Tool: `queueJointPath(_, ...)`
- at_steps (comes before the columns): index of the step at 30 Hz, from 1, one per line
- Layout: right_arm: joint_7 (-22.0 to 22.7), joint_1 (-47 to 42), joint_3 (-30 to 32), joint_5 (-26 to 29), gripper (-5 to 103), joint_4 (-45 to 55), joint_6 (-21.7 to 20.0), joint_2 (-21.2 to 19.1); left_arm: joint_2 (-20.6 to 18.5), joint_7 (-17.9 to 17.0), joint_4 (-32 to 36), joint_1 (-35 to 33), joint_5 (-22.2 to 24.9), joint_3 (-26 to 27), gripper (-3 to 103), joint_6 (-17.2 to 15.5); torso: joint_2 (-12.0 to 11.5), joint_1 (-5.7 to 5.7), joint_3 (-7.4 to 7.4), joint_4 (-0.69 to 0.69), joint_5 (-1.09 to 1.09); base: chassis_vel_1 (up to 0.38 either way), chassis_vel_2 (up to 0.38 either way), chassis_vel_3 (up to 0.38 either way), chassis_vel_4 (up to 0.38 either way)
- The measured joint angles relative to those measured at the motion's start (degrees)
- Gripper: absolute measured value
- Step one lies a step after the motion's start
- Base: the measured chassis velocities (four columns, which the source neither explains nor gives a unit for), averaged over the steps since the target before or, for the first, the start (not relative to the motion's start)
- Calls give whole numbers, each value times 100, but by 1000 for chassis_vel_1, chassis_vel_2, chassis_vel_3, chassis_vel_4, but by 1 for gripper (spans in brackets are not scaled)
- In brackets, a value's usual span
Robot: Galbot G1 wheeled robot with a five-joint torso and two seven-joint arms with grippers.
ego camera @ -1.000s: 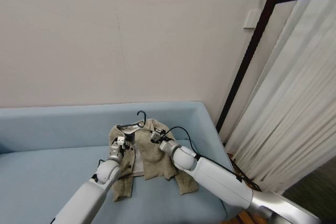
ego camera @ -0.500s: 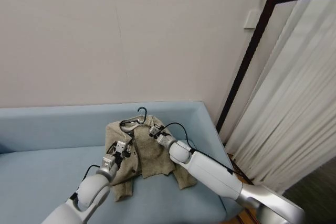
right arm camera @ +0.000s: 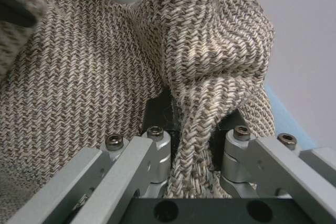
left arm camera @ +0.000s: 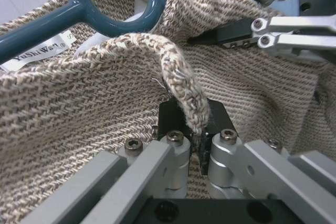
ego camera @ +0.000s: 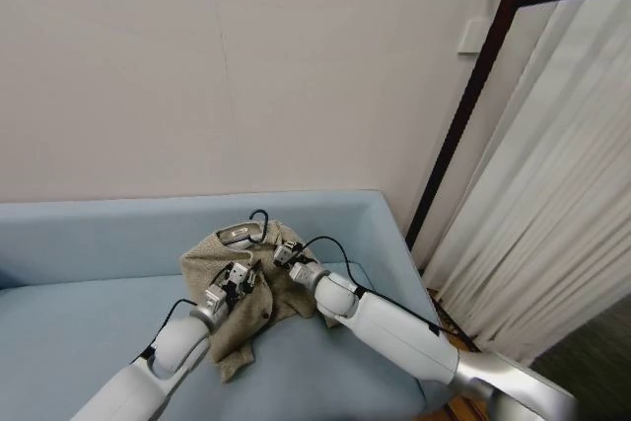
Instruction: Pick up the clothes from the sofa and hang them on the clothes hanger.
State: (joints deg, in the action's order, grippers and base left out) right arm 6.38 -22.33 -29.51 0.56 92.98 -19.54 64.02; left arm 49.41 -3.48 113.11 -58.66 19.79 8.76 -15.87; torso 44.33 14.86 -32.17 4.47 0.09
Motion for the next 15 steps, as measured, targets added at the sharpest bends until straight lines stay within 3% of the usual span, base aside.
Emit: queueJointPath(15,254,372,519,646,11,-15,-203,151,-263,232,302,-468,51,-102,1,-113,0,0,0,-2,-1,0,0,0,0)
